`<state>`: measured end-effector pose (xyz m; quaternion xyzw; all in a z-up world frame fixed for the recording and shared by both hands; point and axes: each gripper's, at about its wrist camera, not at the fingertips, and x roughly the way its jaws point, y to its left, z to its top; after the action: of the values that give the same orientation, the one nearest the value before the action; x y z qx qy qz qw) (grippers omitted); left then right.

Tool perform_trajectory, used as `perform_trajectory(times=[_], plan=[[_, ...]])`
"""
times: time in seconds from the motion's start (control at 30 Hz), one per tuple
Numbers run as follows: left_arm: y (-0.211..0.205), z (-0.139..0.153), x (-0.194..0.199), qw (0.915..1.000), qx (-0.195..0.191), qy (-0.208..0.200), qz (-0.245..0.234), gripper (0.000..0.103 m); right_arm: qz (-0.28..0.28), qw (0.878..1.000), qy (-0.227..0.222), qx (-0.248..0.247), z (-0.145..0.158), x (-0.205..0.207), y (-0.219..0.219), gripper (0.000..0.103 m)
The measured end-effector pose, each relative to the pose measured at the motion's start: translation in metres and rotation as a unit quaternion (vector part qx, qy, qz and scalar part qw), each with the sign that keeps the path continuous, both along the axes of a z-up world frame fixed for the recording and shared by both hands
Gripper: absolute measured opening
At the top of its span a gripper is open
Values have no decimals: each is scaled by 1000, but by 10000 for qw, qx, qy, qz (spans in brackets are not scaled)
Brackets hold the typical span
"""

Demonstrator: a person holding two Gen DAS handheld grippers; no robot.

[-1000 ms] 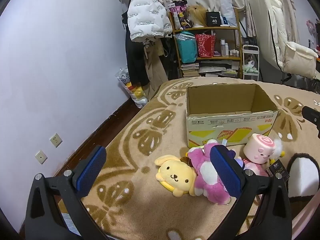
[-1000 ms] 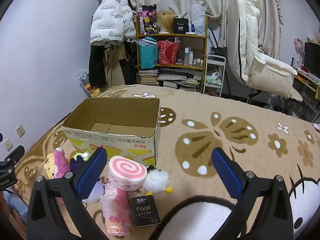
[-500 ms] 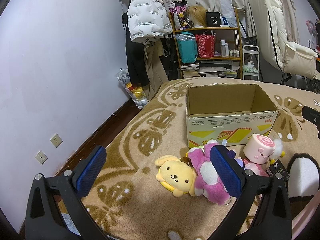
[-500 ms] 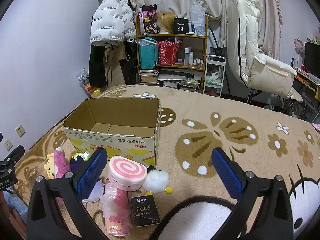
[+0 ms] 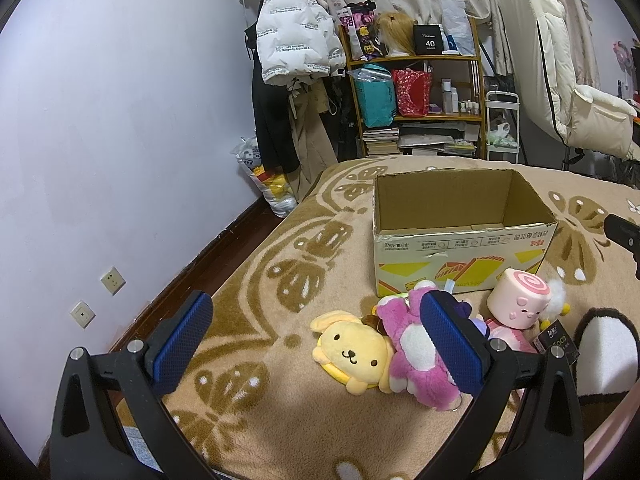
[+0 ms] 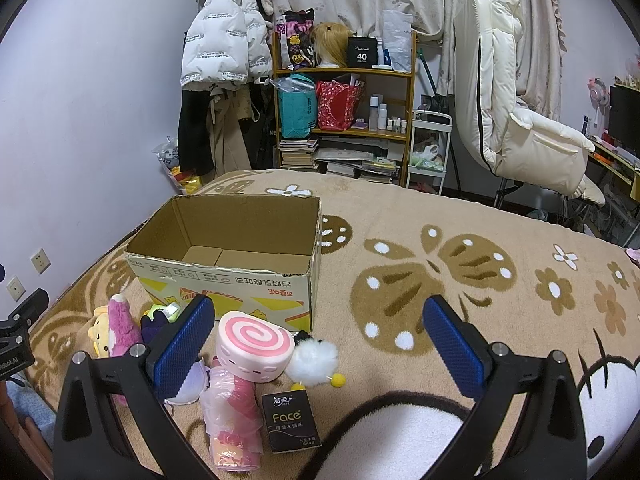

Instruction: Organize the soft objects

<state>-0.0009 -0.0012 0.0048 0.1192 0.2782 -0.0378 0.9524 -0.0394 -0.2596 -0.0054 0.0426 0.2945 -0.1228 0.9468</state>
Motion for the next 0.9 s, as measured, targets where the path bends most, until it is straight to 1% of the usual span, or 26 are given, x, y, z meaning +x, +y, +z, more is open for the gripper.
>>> perform_trajectory(times=[0.9], plan=[[-1, 3, -3, 10000, -17, -72, -11, 103, 1, 10000, 1, -12, 0, 0, 1, 103]])
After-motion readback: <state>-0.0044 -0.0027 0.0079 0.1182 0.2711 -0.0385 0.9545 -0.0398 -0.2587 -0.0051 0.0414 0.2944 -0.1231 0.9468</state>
